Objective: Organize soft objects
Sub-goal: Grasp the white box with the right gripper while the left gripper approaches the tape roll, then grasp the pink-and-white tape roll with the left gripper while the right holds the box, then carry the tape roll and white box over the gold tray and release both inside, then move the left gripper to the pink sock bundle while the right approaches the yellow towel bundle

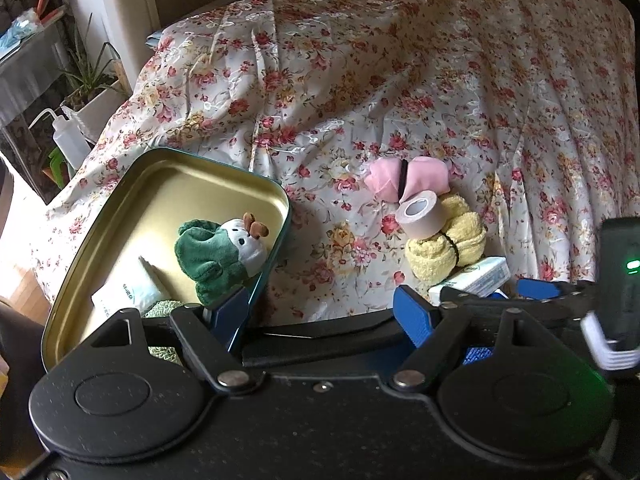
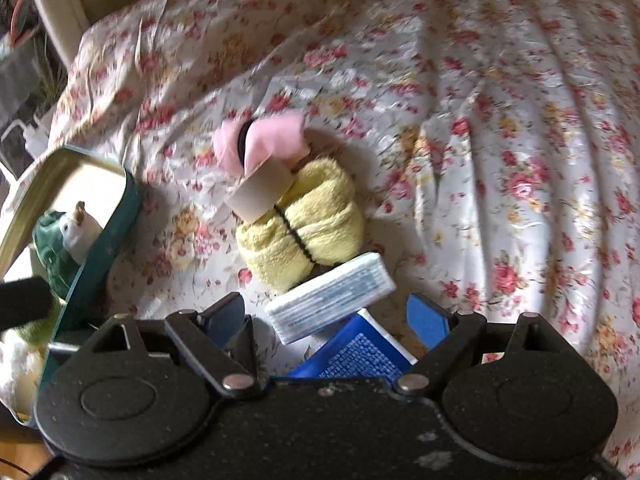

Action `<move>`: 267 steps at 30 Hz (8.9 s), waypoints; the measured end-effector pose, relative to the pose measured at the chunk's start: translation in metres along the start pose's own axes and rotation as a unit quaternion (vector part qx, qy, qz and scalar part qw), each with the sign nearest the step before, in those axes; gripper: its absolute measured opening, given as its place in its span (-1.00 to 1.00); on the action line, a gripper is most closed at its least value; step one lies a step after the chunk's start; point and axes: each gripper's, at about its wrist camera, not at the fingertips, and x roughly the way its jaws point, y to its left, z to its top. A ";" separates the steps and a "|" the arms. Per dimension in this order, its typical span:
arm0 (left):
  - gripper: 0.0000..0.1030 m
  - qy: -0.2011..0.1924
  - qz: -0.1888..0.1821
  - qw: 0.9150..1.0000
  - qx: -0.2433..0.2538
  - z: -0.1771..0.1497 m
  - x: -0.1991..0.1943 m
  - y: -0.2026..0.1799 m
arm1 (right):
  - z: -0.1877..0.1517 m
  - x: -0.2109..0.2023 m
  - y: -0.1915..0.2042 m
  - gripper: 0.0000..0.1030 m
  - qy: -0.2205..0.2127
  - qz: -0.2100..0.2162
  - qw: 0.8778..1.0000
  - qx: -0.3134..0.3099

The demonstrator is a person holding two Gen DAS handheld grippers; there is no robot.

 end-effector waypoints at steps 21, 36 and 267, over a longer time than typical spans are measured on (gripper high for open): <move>0.47 0.010 0.003 1.000 -0.006 0.004 0.011 -0.010 | 0.001 -0.024 -0.022 0.34 -0.040 0.002 0.998 0.055; 0.52 -0.012 -0.022 1.000 -0.010 0.033 0.058 -0.048 | -0.004 -0.063 -0.080 0.35 -0.091 0.011 0.982 0.163; 0.48 -0.067 0.035 0.993 0.095 -0.006 0.035 -0.042 | 0.017 -0.026 -0.160 -0.76 -0.060 0.028 0.946 0.318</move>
